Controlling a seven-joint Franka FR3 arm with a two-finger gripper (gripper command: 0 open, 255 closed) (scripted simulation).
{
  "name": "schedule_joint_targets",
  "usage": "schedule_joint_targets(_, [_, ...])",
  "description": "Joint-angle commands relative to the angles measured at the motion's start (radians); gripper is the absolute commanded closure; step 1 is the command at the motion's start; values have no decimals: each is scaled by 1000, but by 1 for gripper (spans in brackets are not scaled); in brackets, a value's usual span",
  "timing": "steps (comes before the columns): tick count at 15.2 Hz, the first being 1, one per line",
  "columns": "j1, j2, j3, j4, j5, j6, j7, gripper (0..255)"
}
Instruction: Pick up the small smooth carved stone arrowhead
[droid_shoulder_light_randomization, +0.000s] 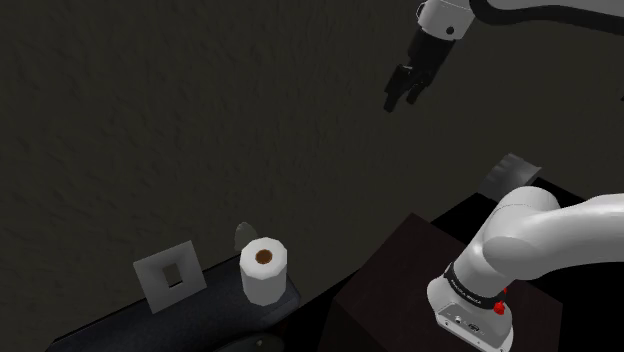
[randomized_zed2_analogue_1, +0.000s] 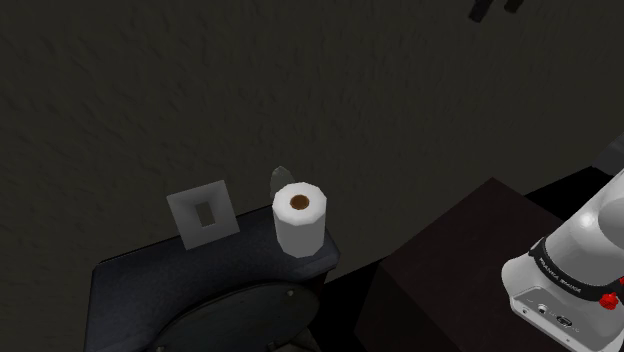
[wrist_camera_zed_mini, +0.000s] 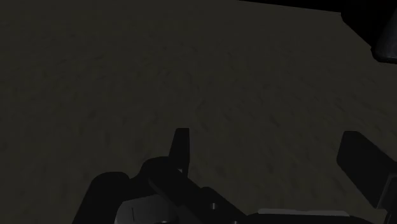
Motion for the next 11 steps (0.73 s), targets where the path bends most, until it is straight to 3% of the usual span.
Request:
schedule_joint_targets(1, [0,0,0,0,0,0,0,0])
schedule_joint_targets(11, [44,79,162,-168,124,271,207,0])
